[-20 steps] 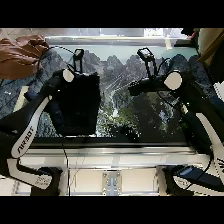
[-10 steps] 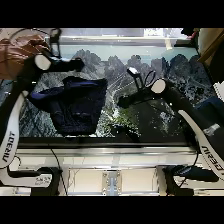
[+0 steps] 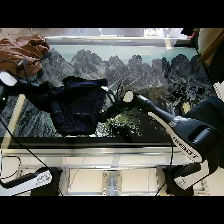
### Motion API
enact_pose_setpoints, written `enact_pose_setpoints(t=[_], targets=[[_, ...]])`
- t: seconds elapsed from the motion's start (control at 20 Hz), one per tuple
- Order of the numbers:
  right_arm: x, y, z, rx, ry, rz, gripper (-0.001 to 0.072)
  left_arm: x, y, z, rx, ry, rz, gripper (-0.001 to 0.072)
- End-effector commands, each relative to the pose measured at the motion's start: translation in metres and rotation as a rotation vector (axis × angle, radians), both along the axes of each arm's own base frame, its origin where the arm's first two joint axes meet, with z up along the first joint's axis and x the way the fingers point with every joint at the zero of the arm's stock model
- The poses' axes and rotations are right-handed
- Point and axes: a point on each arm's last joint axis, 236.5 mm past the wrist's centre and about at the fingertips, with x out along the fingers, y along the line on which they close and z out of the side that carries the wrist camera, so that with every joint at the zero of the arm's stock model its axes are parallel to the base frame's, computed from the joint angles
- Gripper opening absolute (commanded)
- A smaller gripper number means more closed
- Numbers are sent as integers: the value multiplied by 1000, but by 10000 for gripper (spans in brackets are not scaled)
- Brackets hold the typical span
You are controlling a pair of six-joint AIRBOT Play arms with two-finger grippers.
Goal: Fold the clothes and pants, and hang the long-sleeved shirts on hangers.
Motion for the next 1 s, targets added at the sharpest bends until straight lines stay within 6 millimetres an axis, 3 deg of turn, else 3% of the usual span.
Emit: enact_pose_setpoints(t=[0.0, 0.35, 0.8, 0.85, 0.95], targets=[[-7, 10, -12, -2, 83, -10, 547, -40, -2, -41, -26, 115, 24, 557], [-29, 40, -21, 135, 347, -76, 546, -42, -2, -49, -25, 116, 30, 557], [-20, 52, -23, 184, 387, -144, 538, -38, -13, -45, -72, 95, 24, 557], [-21, 53, -23, 184, 386, -142, 450, -37, -12, -45, -71, 91, 26, 557], [-25, 56, -23, 182, 380, -132, 200, -36, -12, -44, -69, 87, 27, 557]])
